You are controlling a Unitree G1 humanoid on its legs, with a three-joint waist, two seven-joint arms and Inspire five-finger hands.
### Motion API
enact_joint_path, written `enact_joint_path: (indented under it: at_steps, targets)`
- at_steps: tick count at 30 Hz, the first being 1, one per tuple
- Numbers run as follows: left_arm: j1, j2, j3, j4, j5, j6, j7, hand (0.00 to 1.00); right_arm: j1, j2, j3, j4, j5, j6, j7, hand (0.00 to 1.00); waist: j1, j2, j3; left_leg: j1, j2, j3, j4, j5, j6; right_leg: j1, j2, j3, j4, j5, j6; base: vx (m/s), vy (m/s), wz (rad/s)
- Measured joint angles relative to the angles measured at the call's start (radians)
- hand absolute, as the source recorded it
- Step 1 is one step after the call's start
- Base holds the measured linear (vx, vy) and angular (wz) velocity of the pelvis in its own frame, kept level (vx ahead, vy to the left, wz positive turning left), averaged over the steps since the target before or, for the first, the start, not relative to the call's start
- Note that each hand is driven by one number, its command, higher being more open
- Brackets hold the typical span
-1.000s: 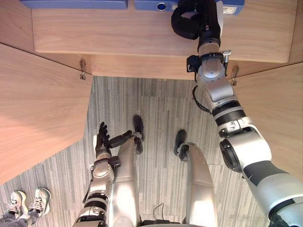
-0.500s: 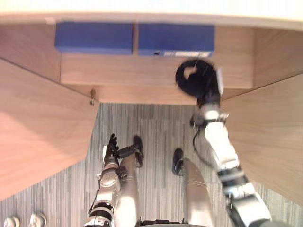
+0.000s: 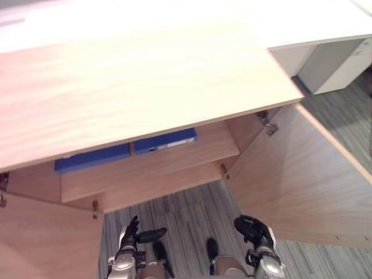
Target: Walk over to the cabinet, pick up the folder, carry it to the office cabinet, place the folder inside the office cabinet, then close the office cabinet door
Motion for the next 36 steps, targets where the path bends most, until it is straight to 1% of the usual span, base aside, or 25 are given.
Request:
enact_joint_path:
  at_steps: [2, 5, 7, 9, 10, 12, 13, 15, 16, 18, 19, 20, 22, 23, 24, 27, 29, 32, 33, 35, 36]
  targets:
    - [0.008, -0.006, 0.000, 0.009, 0.012, 0.003, -0.018, 1.00, 0.018, -0.001, -0.058, 0.005, 0.034, 0.004, -0.008, 1.00, -0.011, 0.000, -0.009, 0.043, -0.009, 0.029, -0.052, 0.022, -0.001, 0.011, 0.008, 0.032, -0.018, 0.013, 0.000, -0.03, 0.021, -0.39]
    - [0.025, -0.010, 0.000, 0.012, 0.029, 0.011, -0.029, 1.00, 0.019, -0.001, -0.138, -0.004, 0.066, 0.010, -0.019, 1.00, -0.024, 0.000, -0.009, 0.063, -0.016, 0.064, -0.052, 0.017, -0.003, 0.010, 0.007, 0.074, -0.027, 0.024, 0.004, -0.06, 0.020, -0.45]
    - [0.041, -0.007, 0.004, 0.013, 0.038, 0.014, -0.034, 1.00, 0.015, -0.003, -0.194, -0.028, 0.086, 0.013, -0.029, 1.00, -0.030, 0.001, -0.009, 0.076, -0.020, 0.095, -0.052, 0.004, -0.011, 0.007, 0.007, 0.105, -0.028, 0.028, 0.004, -0.06, 0.019, -0.46]
    - [0.077, -0.008, 0.008, 0.013, 0.038, 0.015, -0.036, 1.00, 0.015, -0.007, -0.253, -0.130, 0.110, 0.015, -0.046, 1.00, -0.044, 0.009, -0.011, 0.086, -0.025, 0.139, -0.052, -0.009, -0.011, -0.007, 0.008, 0.152, -0.028, 0.030, -0.003, -0.05, 0.012, -0.57]
    - [0.087, -0.009, 0.008, 0.013, 0.038, 0.015, -0.036, 1.00, 0.011, -0.014, -0.263, -0.159, 0.111, 0.015, -0.049, 1.00, -0.047, 0.012, -0.012, 0.087, -0.027, 0.151, -0.052, -0.012, -0.011, -0.014, 0.009, 0.166, -0.028, 0.032, -0.004, -0.04, 0.009, -0.64]
    - [0.105, -0.019, 0.009, 0.022, 0.048, 0.015, -0.042, 1.00, -0.021, -0.076, -0.305, -0.225, 0.110, 0.011, -0.063, 1.00, -0.052, 0.030, -0.016, 0.088, -0.032, 0.190, -0.052, -0.026, -0.009, -0.036, 0.009, 0.211, -0.027, 0.037, -0.008, -0.02, 0.002, -0.55]
    - [0.104, -0.018, 0.008, 0.025, 0.049, 0.013, -0.043, 1.00, -0.035, -0.095, -0.314, -0.232, 0.110, 0.011, -0.064, 1.00, -0.052, 0.035, -0.016, 0.088, -0.035, 0.198, -0.052, -0.028, -0.008, -0.040, 0.008, 0.220, -0.027, 0.037, -0.009, -0.01, 0.003, -0.44]
    - [0.105, -0.018, 0.003, 0.033, 0.060, 0.002, -0.058, 1.00, -0.101, -0.175, -0.327, -0.237, 0.110, -0.001, -0.067, 1.00, -0.060, 0.053, -0.011, 0.095, -0.047, 0.230, -0.052, -0.038, -0.007, -0.049, 0.008, 0.254, -0.028, 0.041, -0.005, 0.01, 0.004, -0.42]
    - [0.105, -0.017, 0.000, 0.035, 0.060, -0.001, -0.060, 1.00, -0.116, -0.193, -0.325, -0.238, 0.110, -0.005, -0.066, 1.00, -0.060, 0.057, -0.011, 0.095, -0.048, 0.240, -0.052, -0.041, -0.008, -0.054, 0.009, 0.263, -0.028, 0.043, -0.002, 0.02, -0.015, -0.42]
    - [0.105, -0.015, -0.016, 0.036, 0.068, -0.007, -0.067, 1.00, -0.179, -0.258, -0.301, -0.237, 0.110, -0.011, -0.054, 1.00, -0.062, 0.075, -0.006, 0.093, -0.054, 0.263, -0.051, -0.050, -0.011, -0.067, 0.009, 0.292, -0.038, 0.058, 0.017, 0.04, -0.033, -0.37]
    - [0.105, -0.013, -0.024, 0.036, 0.070, -0.008, -0.070, 1.00, -0.187, -0.278, -0.286, -0.237, 0.110, -0.011, -0.050, 1.00, -0.064, 0.080, -0.004, 0.093, -0.054, 0.264, -0.051, -0.053, -0.011, -0.068, 0.009, 0.296, -0.042, 0.060, 0.020, 0.09, -0.086, -0.40]
    - [0.105, -0.004, -0.044, 0.035, 0.075, -0.015, -0.082, 1.00, -0.226, -0.361, -0.184, -0.223, 0.109, -0.011, -0.011, 1.00, -0.069, 0.095, 0.006, 0.090, -0.052, 0.264, -0.028, -0.067, -0.005, -0.069, 0.009, 0.319, -0.049, 0.066, 0.026, 0.10, -0.107, -0.47]
    - [0.102, -0.003, -0.056, 0.034, 0.078, -0.022, -0.090, 1.00, -0.293, -0.424, -0.081, -0.193, 0.108, -0.013, 0.037, 1.00, -0.070, 0.109, 0.023, 0.087, -0.047, 0.261, 0.009, -0.101, -0.006, -0.075, 0.012, 0.349, -0.051, 0.070, 0.032, 0.11, -0.108, -0.52]
    - [0.101, -0.002, -0.062, 0.031, 0.078, -0.024, -0.092, 1.00, -0.306, -0.429, -0.070, -0.190, 0.112, -0.013, 0.045, 1.00, -0.069, 0.113, 0.031, 0.086, -0.045, 0.259, 0.019, -0.110, -0.005, -0.075, 0.012, 0.352, -0.051, 0.071, 0.033, 0.09, -0.102, -0.36]
    - [0.099, -0.003, -0.073, 0.027, 0.080, -0.029, -0.096, 1.00, -0.332, -0.439, -0.065, -0.176, 0.109, -0.016, 0.047, 1.00, -0.073, 0.123, 0.043, 0.078, -0.041, 0.259, 0.044, -0.130, -0.005, -0.078, 0.012, 0.361, -0.051, 0.072, 0.034, 0.07, -0.083, -0.26]
    - [0.090, -0.003, -0.085, 0.027, 0.095, -0.031, -0.101, 1.00, -0.340, -0.478, -0.009, -0.163, 0.103, -0.016, 0.058, 1.00, -0.075, 0.134, 0.058, 0.059, -0.032, 0.259, 0.082, -0.161, -0.006, -0.095, 0.014, 0.371, -0.050, 0.083, 0.043, 0.06, -0.077, -0.29]
    - [0.087, -0.004, -0.088, 0.027, 0.097, -0.032, -0.100, 1.00, -0.337, -0.478, 0.010, -0.167, 0.099, -0.016, 0.060, 1.00, -0.079, 0.134, 0.065, 0.059, -0.028, 0.256, 0.088, -0.169, -0.007, -0.097, 0.014, 0.371, -0.050, 0.085, 0.047, 0.03, -0.069, -0.18]
    - [0.074, -0.008, -0.088, 0.025, 0.102, -0.034, -0.100, 1.00, -0.269, -0.462, 0.015, -0.273, 0.099, -0.011, 0.052, 1.00, -0.089, 0.134, 0.078, 0.050, -0.028, 0.242, 0.103, -0.177, -0.006, -0.103, 0.011, 0.371, -0.047, 0.086, 0.050, 0.01, -0.060, -0.02]
    - [0.072, -0.008, -0.086, 0.025, 0.107, -0.034, -0.097, 1.00, -0.224, -0.441, 0.006, -0.344, 0.099, -0.009, 0.047, 1.00, -0.091, 0.135, 0.079, 0.044, -0.026, 0.239, 0.104, -0.178, -0.004, -0.107, 0.012, 0.372, -0.048, 0.091, 0.056, 0.00, -0.038, -0.01]
    - [0.070, -0.011, -0.078, 0.030, 0.115, -0.030, -0.090, 1.00, -0.090, -0.334, -0.005, -0.562, 0.087, -0.009, 0.040, 1.00, -0.108, 0.131, 0.085, 0.044, -0.022, 0.239, 0.107, -0.178, -0.004, -0.109, 0.017, 0.377, -0.048, 0.094, 0.061, -0.01, -0.053, -0.07]
    - [0.070, -0.014, -0.077, 0.031, 0.115, -0.030, -0.089, 1.00, -0.051, -0.303, -0.001, -0.617, 0.084, -0.009, 0.040, 1.00, -0.113, 0.130, 0.085, 0.045, -0.021, 0.240, 0.109, -0.178, -0.004, -0.108, 0.019, 0.380, -0.048, 0.095, 0.061, -0.02, -0.065, -0.12]
